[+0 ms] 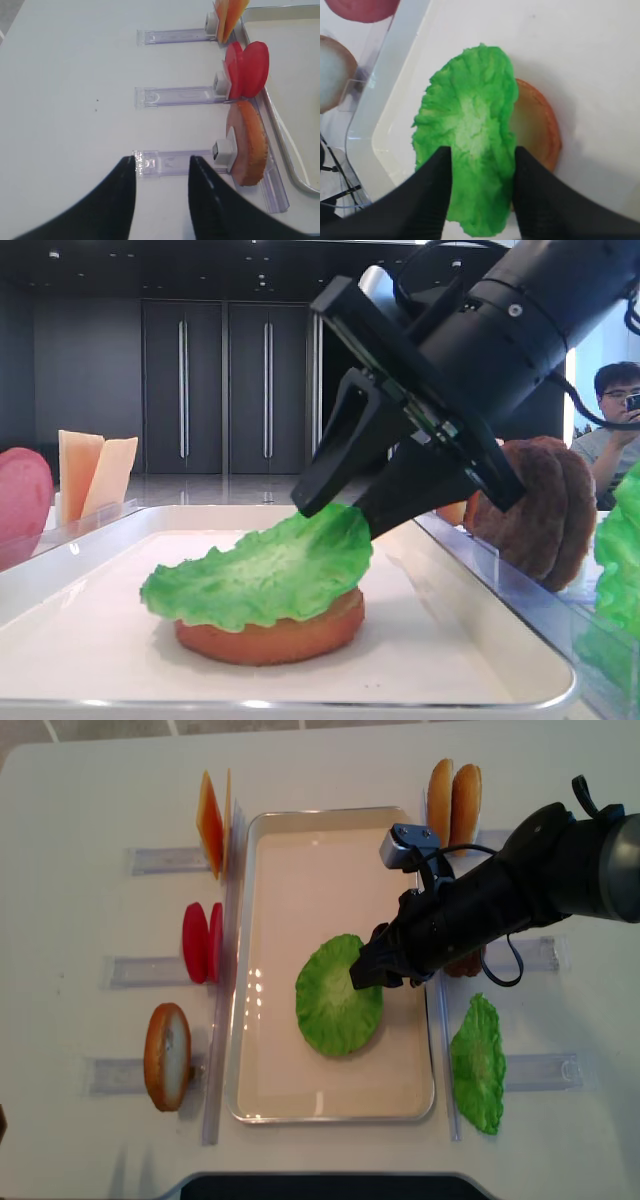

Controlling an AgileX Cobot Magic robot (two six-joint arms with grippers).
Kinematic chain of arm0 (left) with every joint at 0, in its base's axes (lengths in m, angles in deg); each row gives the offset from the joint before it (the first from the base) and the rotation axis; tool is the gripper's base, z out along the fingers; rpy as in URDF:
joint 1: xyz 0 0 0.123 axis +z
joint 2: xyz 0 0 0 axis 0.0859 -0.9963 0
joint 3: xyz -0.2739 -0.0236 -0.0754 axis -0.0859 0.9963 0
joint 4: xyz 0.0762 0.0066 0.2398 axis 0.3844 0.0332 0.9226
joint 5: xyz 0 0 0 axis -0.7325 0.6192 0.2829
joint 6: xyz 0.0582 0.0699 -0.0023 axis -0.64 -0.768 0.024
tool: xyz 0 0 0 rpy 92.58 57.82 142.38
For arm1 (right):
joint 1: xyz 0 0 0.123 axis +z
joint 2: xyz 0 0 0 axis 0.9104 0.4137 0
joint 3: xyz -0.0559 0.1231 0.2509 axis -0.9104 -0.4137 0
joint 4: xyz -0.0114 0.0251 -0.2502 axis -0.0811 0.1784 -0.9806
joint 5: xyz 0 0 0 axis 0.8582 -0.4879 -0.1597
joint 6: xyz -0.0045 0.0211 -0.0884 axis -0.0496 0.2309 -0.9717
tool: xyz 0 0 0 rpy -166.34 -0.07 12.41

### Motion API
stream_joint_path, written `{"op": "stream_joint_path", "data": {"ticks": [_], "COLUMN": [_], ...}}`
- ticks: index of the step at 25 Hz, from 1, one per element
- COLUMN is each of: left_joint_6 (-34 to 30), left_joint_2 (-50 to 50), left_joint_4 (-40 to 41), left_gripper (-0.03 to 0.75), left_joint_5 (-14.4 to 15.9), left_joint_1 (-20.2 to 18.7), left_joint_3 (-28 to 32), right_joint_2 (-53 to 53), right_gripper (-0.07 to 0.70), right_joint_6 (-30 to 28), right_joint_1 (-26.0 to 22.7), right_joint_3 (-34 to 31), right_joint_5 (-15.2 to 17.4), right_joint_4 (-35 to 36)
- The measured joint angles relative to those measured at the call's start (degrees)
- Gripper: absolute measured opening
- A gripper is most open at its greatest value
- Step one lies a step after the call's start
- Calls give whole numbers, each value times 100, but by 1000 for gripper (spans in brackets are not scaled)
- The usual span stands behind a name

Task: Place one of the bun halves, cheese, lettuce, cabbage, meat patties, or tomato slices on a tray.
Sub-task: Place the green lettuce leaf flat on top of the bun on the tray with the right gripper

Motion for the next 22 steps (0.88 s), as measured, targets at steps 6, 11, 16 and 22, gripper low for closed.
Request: {"op": "stream_joint_path", "data": {"ticks": [6, 11, 16, 22], "left_joint_6": [0, 0, 0, 0], "left_joint_2": [0, 0, 0, 0], "left_joint_4": [0, 0, 0, 0], "left_gripper": [273, 273, 273, 273], "left_joint_5": [0, 0, 0, 0], "left_joint_1": [0, 0, 0, 0], "left_joint_3": [0, 0, 0, 0], "right_joint_2": [-172, -358, -364, -458], "right_gripper": [305, 305, 305, 305], "right_joint_6": [626, 898, 1228, 2119], "right_joint_1": [449, 563, 586, 592], "right_joint_3": [0, 0, 0, 0], "right_joint_5": [-734, -980, -1001, -1091], "right_joint_4": [-947, -1184, -1460, -2472]}}
